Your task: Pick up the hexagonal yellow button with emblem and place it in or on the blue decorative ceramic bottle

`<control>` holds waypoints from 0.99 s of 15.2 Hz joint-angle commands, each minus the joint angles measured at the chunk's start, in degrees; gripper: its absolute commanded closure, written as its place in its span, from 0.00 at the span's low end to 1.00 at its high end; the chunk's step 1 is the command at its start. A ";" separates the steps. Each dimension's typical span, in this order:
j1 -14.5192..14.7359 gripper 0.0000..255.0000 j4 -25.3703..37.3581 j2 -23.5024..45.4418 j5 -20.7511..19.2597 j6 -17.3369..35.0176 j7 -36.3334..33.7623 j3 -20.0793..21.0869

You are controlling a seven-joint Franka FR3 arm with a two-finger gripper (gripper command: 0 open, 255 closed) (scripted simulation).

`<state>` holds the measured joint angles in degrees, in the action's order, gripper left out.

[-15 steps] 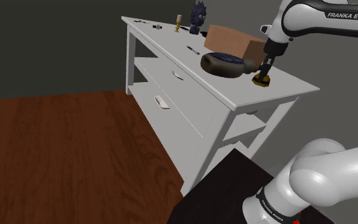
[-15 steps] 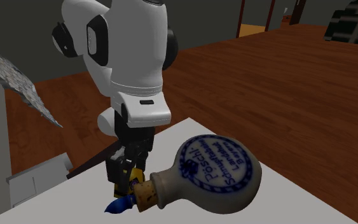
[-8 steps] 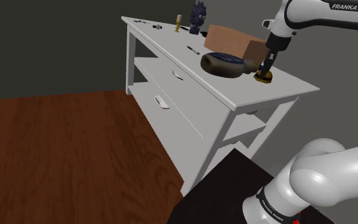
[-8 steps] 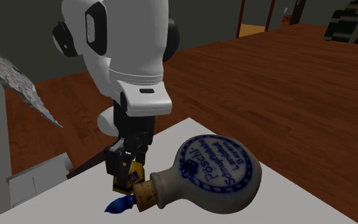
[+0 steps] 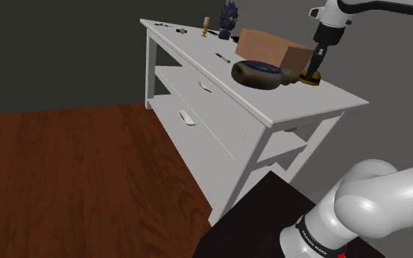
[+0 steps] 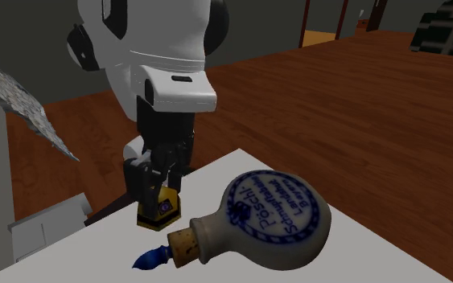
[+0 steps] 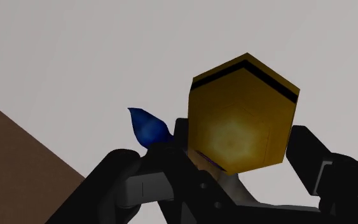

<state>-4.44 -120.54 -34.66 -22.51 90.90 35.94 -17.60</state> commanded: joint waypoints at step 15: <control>0.60 1.00 16.55 5.22 1.47 -11.02 3.36 1.03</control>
<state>-3.86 -105.00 -29.72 -21.09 80.59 39.05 -16.60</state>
